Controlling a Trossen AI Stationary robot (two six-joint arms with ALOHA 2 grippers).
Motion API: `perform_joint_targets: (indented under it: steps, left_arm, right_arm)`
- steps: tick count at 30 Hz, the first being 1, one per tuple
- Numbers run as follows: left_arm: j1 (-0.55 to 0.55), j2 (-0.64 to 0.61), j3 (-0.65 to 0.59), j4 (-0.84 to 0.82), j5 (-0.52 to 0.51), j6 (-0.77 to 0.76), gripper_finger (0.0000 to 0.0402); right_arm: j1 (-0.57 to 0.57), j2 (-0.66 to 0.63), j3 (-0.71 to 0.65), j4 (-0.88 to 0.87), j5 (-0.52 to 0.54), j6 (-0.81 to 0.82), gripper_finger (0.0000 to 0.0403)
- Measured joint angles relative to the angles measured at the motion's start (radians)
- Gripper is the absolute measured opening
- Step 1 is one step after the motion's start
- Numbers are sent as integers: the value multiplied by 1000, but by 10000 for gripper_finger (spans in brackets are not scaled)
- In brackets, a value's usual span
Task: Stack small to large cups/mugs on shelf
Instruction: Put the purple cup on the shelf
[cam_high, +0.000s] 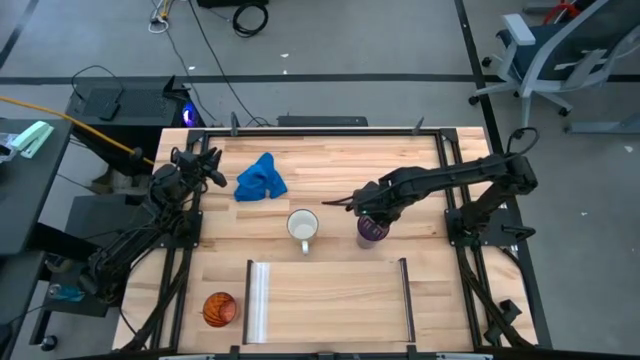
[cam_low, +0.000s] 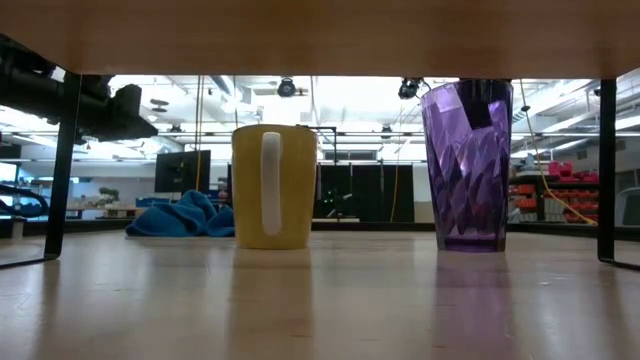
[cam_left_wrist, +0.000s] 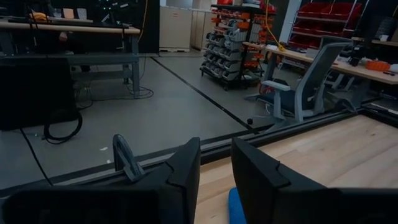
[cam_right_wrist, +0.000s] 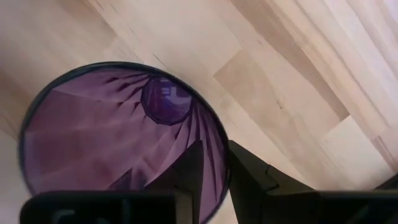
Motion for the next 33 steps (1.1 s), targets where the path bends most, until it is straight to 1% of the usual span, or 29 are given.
perform_joint_targets:
  steps: [8, 14, 18, 23, 25, 29, 33]
  left_arm:
    - [0, 0, 0, 0, 0, 0, 96]
    - [0, 0, 0, 0, 0, 0, 99]
    - [0, 0, 0, 0, 0, 0, 95]
    - [0, 0, 0, 0, 0, -1, 87]
    - [0, 0, 0, 0, 0, -1, 83]
    - [0, 0, 0, 0, 0, -1, 78]
    - [0, 0, 0, 0, 0, -1, 73]
  right_arm:
    - [-7, 10, 0, 1, 1, -20, 71]
    - [-10, 9, 0, 1, 5, -21, 63]
    - [-11, 9, 0, 1, 5, -25, 48]
    - [-10, 5, 2, 8, 5, -47, 13]
    - [-10, 4, 7, 6, 5, -63, 9]
    - [-13, 8, 47, -13, 15, -92, 10]
    - [-19, 8, 158, -63, 14, -104, 7]
